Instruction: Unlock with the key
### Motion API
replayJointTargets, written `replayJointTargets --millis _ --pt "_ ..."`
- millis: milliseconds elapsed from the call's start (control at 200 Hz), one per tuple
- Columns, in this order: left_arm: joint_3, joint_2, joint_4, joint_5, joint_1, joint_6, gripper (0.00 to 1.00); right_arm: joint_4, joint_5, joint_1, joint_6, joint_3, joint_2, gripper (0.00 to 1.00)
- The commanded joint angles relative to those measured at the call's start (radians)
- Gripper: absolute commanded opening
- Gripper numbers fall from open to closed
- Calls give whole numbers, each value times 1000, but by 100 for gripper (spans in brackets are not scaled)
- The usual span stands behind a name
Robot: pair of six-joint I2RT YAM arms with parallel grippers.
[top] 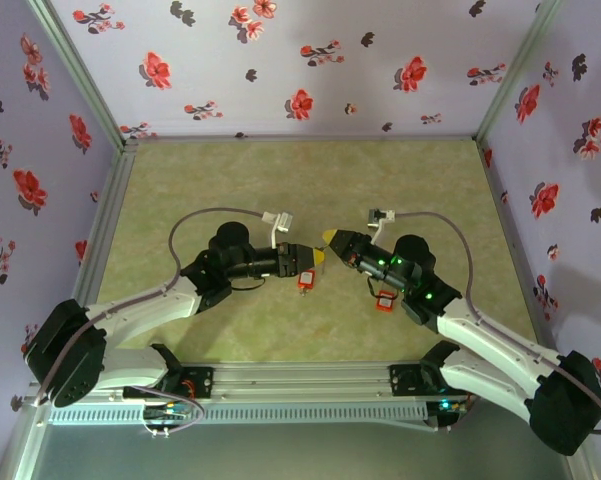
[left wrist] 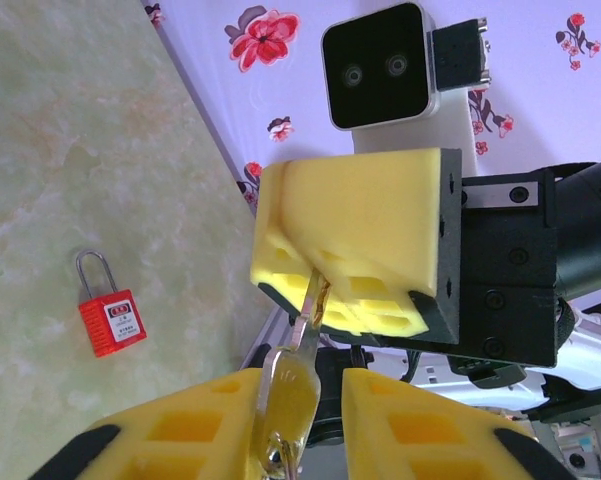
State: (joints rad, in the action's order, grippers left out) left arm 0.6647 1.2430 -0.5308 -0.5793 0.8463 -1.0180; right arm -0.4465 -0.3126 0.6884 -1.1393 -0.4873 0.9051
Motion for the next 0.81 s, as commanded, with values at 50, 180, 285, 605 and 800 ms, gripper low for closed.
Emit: replayJointTargets --millis 50,180,285,605,800 --pt "-10 -24 -32 14 5 5 16 -30 26 7 -20 19 -19 0" --pt "-10 -29 -18 22 4 11 4 -28 29 7 -18 30 -29 0" --pt "-13 -41 -4 32 1 20 0 -30 35 7 -22 44 -41 0" --pt "8 -73 109 37 -18 99 0 218 60 6 46 16 -103 8" --pt "61 -97 393 87 -20 316 0 1261 476 -32 181 -241 -122 81"
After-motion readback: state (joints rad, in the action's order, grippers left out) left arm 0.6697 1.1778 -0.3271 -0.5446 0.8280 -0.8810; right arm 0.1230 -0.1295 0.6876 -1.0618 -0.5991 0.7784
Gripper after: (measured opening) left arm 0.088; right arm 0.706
